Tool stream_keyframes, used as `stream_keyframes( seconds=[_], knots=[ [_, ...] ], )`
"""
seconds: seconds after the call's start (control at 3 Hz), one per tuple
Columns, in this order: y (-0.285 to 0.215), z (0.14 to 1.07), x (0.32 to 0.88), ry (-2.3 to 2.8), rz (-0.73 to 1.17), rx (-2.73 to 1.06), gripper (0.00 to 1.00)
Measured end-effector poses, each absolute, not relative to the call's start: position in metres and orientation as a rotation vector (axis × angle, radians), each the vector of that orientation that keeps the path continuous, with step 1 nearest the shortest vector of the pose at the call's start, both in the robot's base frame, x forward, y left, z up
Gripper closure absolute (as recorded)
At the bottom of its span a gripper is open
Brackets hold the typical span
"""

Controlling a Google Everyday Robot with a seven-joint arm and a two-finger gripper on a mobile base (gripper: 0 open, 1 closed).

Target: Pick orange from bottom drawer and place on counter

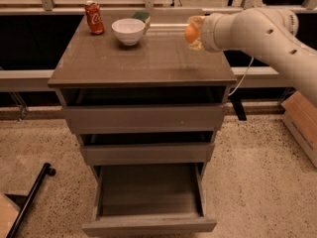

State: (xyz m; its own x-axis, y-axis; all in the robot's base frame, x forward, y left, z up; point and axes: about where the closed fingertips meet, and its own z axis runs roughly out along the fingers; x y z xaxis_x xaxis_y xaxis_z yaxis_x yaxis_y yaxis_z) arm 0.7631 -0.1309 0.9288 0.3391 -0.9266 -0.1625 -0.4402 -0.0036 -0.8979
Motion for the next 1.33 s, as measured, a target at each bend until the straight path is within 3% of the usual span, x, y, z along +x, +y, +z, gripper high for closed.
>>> stream_keyframes(
  seconds=[0.67, 1.33],
  knots=[
    [-0.116, 0.926, 0.824, 1.3, -0.485, -1.496, 1.0],
    [-0.091, 0.847, 0.822, 1.415, -0.157, -1.668, 1.0]
  ],
)
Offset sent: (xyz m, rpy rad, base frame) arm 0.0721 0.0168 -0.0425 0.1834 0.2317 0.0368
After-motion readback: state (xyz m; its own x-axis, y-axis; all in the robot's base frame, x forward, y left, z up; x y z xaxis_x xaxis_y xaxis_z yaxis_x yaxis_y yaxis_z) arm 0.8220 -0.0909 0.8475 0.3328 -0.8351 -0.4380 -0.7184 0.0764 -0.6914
